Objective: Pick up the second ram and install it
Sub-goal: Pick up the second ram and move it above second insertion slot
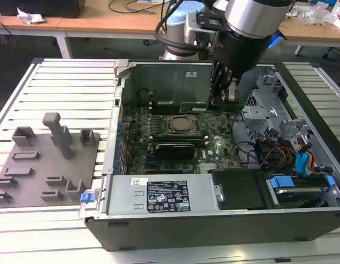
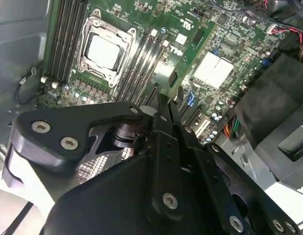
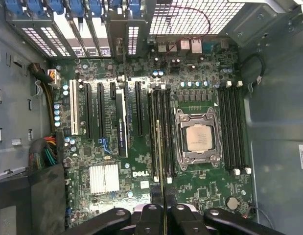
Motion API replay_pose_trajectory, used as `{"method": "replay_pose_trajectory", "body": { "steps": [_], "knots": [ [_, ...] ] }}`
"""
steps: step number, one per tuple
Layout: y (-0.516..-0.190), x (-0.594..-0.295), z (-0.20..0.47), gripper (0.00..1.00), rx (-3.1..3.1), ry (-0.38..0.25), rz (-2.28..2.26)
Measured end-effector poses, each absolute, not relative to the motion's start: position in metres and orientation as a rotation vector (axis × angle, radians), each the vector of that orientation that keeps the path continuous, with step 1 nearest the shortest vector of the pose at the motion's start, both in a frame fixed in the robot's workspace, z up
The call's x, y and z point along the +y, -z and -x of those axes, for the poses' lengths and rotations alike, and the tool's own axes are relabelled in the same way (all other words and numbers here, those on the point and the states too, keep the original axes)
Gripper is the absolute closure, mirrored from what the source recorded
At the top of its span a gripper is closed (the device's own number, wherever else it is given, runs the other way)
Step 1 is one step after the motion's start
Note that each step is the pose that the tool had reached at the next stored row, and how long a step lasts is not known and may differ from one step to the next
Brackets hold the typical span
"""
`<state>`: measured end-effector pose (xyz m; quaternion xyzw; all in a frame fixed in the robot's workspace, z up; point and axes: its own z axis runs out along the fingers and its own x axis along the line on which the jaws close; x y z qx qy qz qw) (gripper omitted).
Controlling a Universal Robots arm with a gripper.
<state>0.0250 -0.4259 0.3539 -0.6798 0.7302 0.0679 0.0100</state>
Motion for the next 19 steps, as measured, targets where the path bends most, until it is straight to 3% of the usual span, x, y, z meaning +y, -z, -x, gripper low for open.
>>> {"method": "replay_pose_trajectory", "body": {
  "steps": [19],
  "knots": [
    [-0.320,-0.426,-0.025,0.87,2.279,-0.212,2.122]
  ]
}}
